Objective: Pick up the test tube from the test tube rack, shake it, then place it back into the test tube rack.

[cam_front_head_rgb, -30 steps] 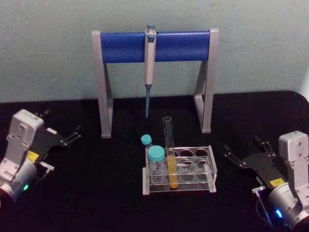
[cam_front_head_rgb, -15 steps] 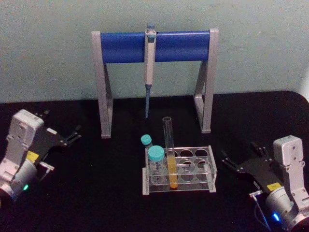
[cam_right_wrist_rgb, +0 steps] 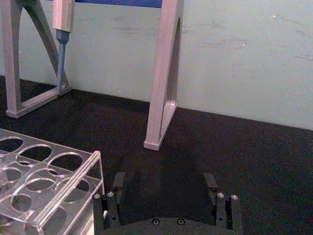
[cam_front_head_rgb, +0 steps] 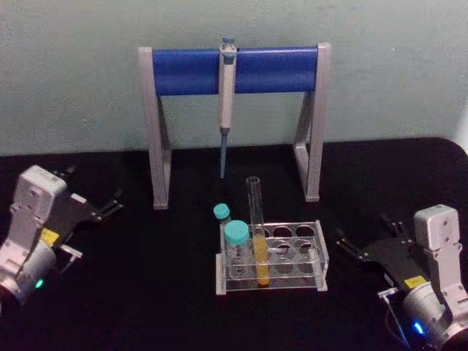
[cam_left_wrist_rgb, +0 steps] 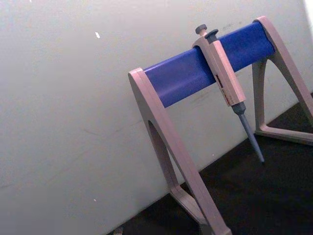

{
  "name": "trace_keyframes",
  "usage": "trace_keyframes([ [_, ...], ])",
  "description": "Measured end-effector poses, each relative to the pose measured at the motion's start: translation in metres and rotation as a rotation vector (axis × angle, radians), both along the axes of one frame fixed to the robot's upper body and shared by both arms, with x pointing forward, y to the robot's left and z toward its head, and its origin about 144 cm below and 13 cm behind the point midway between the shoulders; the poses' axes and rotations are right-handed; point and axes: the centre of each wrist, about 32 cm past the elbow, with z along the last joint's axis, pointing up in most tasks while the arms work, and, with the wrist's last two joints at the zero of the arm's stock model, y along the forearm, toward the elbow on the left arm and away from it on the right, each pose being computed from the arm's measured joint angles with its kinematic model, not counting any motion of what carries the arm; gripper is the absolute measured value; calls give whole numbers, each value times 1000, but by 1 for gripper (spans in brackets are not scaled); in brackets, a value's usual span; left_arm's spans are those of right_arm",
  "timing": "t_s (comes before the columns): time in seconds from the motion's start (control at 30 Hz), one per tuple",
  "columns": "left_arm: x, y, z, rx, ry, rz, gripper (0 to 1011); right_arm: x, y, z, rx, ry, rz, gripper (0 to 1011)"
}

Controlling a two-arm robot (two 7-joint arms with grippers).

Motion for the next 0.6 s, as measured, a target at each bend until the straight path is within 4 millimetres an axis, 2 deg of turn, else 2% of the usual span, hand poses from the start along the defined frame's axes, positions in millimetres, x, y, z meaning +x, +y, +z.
trace_keyframes([
  [0.6,0,0,0,0,0,0,1001,0,0,0,1,-1,0,1000],
])
